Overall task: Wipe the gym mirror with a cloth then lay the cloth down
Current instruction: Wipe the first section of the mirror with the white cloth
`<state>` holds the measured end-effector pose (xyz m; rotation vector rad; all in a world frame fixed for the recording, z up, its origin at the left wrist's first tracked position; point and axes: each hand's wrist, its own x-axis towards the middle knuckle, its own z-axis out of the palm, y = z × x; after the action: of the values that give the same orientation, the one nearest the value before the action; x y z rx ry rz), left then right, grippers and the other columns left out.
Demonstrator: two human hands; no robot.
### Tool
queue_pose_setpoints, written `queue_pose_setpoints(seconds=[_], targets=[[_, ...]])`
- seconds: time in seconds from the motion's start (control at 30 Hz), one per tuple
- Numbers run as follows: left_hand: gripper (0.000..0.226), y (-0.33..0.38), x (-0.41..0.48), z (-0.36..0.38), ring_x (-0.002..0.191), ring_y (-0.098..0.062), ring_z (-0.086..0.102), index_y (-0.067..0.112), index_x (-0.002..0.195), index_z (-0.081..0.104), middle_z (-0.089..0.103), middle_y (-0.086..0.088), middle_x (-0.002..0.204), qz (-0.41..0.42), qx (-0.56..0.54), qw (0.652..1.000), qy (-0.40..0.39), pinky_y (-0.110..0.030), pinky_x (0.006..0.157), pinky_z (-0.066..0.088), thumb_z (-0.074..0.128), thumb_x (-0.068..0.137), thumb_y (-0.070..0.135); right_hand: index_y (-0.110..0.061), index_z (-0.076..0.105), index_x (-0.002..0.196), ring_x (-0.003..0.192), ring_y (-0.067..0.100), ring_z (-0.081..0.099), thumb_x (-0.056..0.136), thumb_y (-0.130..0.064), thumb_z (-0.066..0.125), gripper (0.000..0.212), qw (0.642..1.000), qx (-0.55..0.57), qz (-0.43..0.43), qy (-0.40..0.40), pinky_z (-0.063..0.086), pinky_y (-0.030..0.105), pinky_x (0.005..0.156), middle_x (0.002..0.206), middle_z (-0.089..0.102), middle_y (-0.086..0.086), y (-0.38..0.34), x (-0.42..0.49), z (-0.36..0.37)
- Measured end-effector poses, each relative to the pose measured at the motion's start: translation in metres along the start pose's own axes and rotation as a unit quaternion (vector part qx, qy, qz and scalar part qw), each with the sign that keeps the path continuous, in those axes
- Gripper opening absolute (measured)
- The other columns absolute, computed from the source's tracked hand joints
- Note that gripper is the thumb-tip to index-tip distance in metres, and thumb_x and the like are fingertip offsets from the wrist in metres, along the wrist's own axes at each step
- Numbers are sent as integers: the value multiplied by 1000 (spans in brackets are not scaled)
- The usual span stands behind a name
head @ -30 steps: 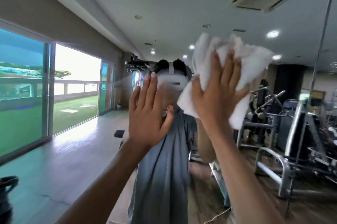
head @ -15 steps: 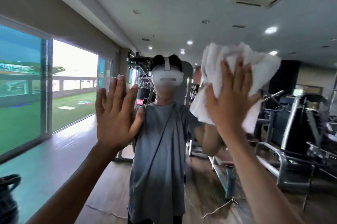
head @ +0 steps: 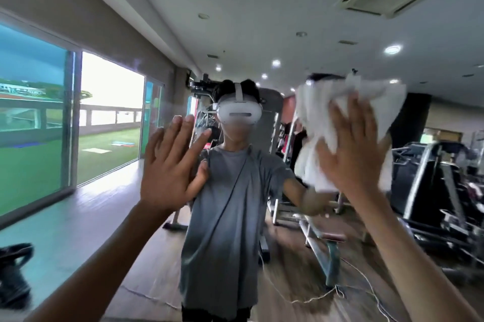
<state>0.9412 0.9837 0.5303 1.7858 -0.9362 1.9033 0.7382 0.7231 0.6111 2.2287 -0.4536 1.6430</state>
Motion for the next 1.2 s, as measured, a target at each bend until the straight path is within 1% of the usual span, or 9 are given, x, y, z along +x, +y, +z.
queue_pose_setpoints(seconds=[0.13, 0.27, 0.4, 0.57, 0.7, 0.83, 0.97, 1.07, 1.2], targets=[[56, -2, 0, 0, 152, -31, 24, 19, 153, 40, 29, -13, 163, 1, -10, 1000, -6, -48, 122, 17, 43, 100, 37, -30, 16, 159, 153, 25, 5, 90, -58, 31, 76, 995, 29, 76, 51, 7, 65, 112, 167, 6, 4, -85, 45, 4], [55, -5, -2, -1, 151, -30, 26, 17, 152, 44, 31, -12, 162, 6, -14, 1000, -3, -51, 122, 18, 43, 101, 38, -25, 25, 157, 152, 25, 14, 87, -53, 47, 79, 992, 2, -119, 46, 16, 60, 110, 165, 18, 8, -136, 4, 20], [66, -7, -2, -1, 151, -33, 25, 9, 152, 40, 29, -14, 162, -17, -23, 1000, -12, -56, 122, 15, 38, 100, 48, -31, 35, 153, 152, 23, 19, 83, -52, 58, 77, 953, -25, -302, 13, 26, 60, 107, 163, 24, 4, -97, -56, 29], [68, 3, -1, 0, 152, -34, 22, 5, 152, 37, 29, -17, 162, -44, -20, 999, -13, -57, 122, 13, 46, 96, 42, -34, 26, 153, 148, 25, 20, 84, -61, 44, 77, 992, -31, -126, -5, 30, 67, 102, 164, 20, 3, -44, -26, 13], [67, 0, -2, -2, 152, -32, 24, 7, 153, 37, 31, -15, 161, -40, -26, 999, -6, -54, 123, 11, 50, 96, 41, -30, 26, 157, 152, 26, 13, 92, -59, 39, 72, 996, 49, 50, 49, 15, 66, 109, 166, 15, 6, -109, 28, 8], [60, -3, -2, -3, 150, -31, 30, 6, 149, 45, 37, -15, 159, -36, -45, 998, 4, -55, 122, 18, 46, 98, 37, -25, 34, 155, 151, 28, 21, 91, -55, 43, 71, 993, 30, -102, 56, 23, 59, 105, 163, 23, 9, -162, 7, 21], [60, -3, -3, -3, 150, -32, 29, 1, 145, 48, 38, -16, 158, -43, -49, 998, 0, -56, 121, 19, 45, 98, 37, -31, 31, 155, 152, 23, 19, 85, -53, 50, 75, 967, 2, -256, 9, 28, 58, 104, 164, 22, 4, -127, -47, 28], [61, 3, -3, -4, 150, -31, 29, 3, 147, 46, 36, -16, 159, -57, -48, 997, -1, -57, 121, 20, 50, 94, 34, -36, 29, 152, 146, 24, 24, 76, -56, 45, 80, 982, -9, -187, -22, 35, 60, 95, 162, 23, 2, -66, -44, 20], [61, 4, -2, -6, 150, -30, 29, 4, 148, 46, 35, -14, 159, -59, -42, 997, -12, -55, 122, 19, 50, 94, 33, -30, 27, 156, 151, 27, 15, 86, -62, 35, 77, 1000, 13, -7, 10, 19, 70, 105, 166, 13, 5, -82, 18, 8]])
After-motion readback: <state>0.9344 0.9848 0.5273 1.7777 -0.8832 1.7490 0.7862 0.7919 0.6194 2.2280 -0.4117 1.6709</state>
